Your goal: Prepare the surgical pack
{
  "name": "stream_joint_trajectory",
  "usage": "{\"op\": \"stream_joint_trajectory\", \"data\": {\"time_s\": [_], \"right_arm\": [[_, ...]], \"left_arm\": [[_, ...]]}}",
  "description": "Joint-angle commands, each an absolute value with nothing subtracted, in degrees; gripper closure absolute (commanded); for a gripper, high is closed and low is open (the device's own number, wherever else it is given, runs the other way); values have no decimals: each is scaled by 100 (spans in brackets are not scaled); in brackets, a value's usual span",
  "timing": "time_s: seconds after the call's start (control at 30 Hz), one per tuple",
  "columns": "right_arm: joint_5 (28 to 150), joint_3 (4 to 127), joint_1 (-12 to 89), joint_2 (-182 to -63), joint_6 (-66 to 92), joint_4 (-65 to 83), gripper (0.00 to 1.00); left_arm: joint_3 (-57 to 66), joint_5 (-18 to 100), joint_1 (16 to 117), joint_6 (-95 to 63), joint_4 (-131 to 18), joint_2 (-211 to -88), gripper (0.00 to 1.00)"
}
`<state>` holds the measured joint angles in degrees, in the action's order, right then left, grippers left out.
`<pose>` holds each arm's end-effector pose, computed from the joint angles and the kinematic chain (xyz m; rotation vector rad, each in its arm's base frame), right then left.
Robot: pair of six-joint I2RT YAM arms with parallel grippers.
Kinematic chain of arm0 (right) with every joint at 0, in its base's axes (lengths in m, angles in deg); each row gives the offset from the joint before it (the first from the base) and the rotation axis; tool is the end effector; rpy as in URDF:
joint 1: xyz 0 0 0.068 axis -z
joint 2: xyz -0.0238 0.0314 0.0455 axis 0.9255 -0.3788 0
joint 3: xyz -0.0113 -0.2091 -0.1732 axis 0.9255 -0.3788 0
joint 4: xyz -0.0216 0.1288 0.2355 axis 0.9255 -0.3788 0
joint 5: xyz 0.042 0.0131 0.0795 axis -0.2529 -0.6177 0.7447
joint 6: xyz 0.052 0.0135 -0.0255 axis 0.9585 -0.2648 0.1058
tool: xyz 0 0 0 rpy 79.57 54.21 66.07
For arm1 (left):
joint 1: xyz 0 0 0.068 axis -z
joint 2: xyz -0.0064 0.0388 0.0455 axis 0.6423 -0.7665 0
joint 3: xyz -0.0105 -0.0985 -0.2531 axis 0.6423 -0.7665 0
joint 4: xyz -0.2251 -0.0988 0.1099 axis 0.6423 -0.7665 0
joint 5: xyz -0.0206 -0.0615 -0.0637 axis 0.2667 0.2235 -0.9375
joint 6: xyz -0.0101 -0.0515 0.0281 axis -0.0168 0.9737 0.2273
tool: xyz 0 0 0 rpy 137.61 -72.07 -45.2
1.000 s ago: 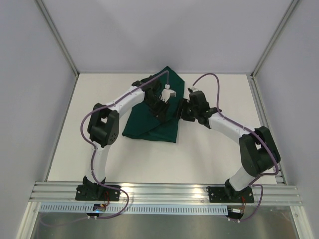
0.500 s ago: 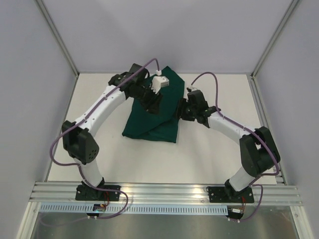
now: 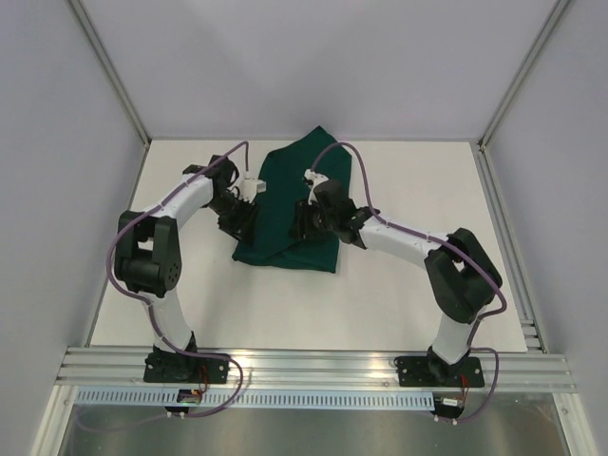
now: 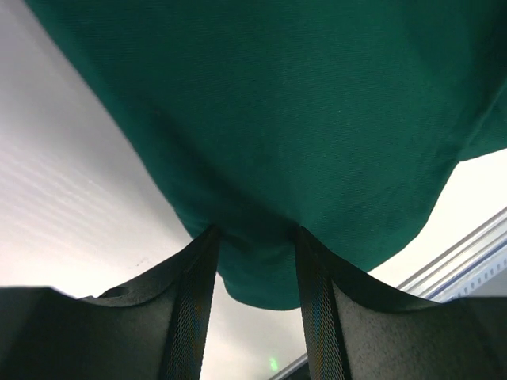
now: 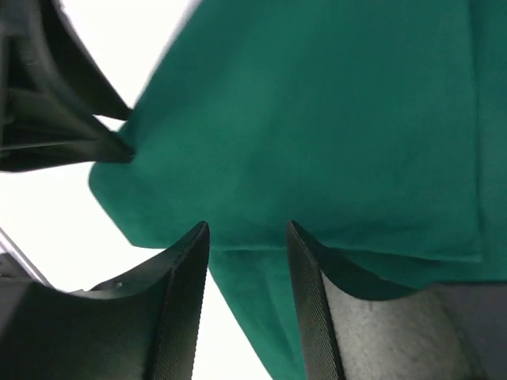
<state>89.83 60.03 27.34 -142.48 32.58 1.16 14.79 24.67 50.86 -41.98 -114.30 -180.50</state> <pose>0.3077 0.2709 0.2180 -0.3762 2.3447 0.7724 0.3596 -0.0876 0.2059 0.6774 2.8071 -0.6206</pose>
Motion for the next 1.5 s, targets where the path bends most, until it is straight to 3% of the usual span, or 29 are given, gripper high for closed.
{"op": "stream_joint_trajectory", "data": {"time_s": [0.0,0.4,0.57,0.7,0.8,0.93,1.1,1.23,1.47], "right_arm": [[9178,5729,2739,-14439,3429,386,55],[8624,5824,2801,-13966,3131,-414,56],[8176,5553,3160,-13096,3323,-914,44],[8114,4990,3582,-12655,3490,-924,40],[8823,4787,3969,-12786,3517,-626,39],[9712,5024,4040,-13383,3421,-432,45],[10074,4893,4049,-13867,3526,-46,50],[10451,4673,3997,-14000,3570,192,61],[10513,4365,3935,-13640,3456,-27,67]], "left_arm": [[1318,2381,5174,-4188,-11123,-17973,48],[825,2162,5174,-4267,-10946,-17746,49],[851,2073,5174,-4391,-11096,-17376,49],[938,2161,5051,-4356,-11044,-17270,48],[1061,2266,4972,-4294,-10938,-17445,47],[1053,2609,4972,-4224,-10718,-17946,49],[869,2153,5033,-4171,-10613,-18062,55],[684,2065,5173,-4232,-10717,-18044,64],[-18,1880,5253,-4346,-10789,-17544,67]]}}
